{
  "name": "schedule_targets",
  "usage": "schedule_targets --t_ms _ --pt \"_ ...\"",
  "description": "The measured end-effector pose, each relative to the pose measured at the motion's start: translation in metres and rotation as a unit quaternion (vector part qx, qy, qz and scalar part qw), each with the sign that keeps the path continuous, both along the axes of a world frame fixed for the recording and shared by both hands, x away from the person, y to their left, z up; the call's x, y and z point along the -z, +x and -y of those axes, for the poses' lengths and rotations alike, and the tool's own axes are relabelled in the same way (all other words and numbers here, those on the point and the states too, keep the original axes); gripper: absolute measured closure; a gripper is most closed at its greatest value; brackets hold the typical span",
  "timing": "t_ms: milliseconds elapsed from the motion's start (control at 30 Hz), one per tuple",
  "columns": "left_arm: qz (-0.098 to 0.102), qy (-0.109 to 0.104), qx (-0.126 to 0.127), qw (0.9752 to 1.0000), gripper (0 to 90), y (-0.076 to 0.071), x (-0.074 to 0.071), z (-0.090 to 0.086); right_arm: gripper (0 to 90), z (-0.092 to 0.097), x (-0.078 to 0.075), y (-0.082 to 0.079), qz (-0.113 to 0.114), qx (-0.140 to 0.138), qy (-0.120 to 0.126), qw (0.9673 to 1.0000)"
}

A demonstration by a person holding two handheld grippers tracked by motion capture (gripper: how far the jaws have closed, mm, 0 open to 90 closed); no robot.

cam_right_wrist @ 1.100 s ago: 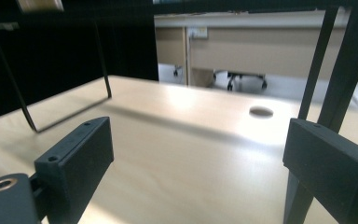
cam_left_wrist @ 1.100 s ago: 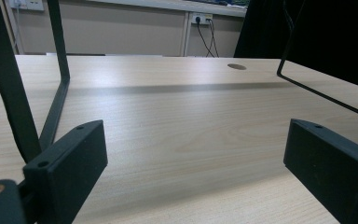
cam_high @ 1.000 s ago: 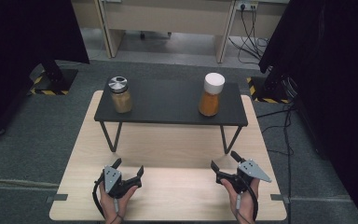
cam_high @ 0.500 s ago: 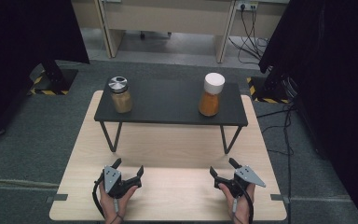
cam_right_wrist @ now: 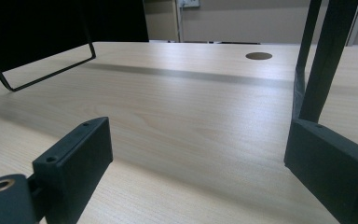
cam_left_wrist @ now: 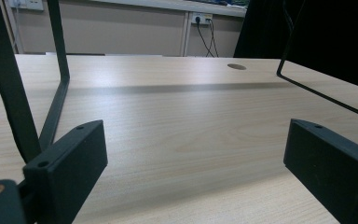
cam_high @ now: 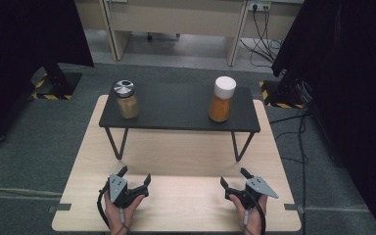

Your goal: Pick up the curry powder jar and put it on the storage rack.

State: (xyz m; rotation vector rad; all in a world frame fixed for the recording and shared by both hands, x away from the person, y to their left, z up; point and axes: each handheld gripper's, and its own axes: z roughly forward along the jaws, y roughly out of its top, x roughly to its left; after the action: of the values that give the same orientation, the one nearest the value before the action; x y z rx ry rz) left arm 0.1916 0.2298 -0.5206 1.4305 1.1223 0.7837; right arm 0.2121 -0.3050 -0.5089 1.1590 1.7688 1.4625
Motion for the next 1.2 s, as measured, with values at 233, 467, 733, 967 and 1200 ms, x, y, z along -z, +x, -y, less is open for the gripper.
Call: schedule_targets --t_ms 233,467,733,967,1200 --pt "0.002 0.002 0.000 1.0000 5.1 -0.0006 0.0005 0.0005 7.8 0.0009 0.0035 -0.0033 0.016 -0.009 -0.004 0.9998" --pt "0.001 0.001 -0.001 1.0000 5.1 -0.0003 0.0001 0.0004 7.8 0.0003 0.0060 -0.0058 0.030 -0.015 -0.012 0.9994" --pt "0.002 0.003 0.000 1.0000 5.1 0.0001 0.0002 0.0015 7.9 -0.0007 0.0041 -0.0046 0.028 -0.020 -0.020 0.9992" --pt "0.004 0.005 0.000 1.0000 5.1 -0.0004 0.0006 0.0020 7.9 0.0009 0.0047 -0.0043 0.028 -0.023 -0.016 0.9992" --pt "0.002 0.003 0.000 1.0000 5.1 0.0002 0.0003 0.0014 7.9 0.0010 0.0048 -0.0043 0.028 -0.023 -0.016 0.9992"
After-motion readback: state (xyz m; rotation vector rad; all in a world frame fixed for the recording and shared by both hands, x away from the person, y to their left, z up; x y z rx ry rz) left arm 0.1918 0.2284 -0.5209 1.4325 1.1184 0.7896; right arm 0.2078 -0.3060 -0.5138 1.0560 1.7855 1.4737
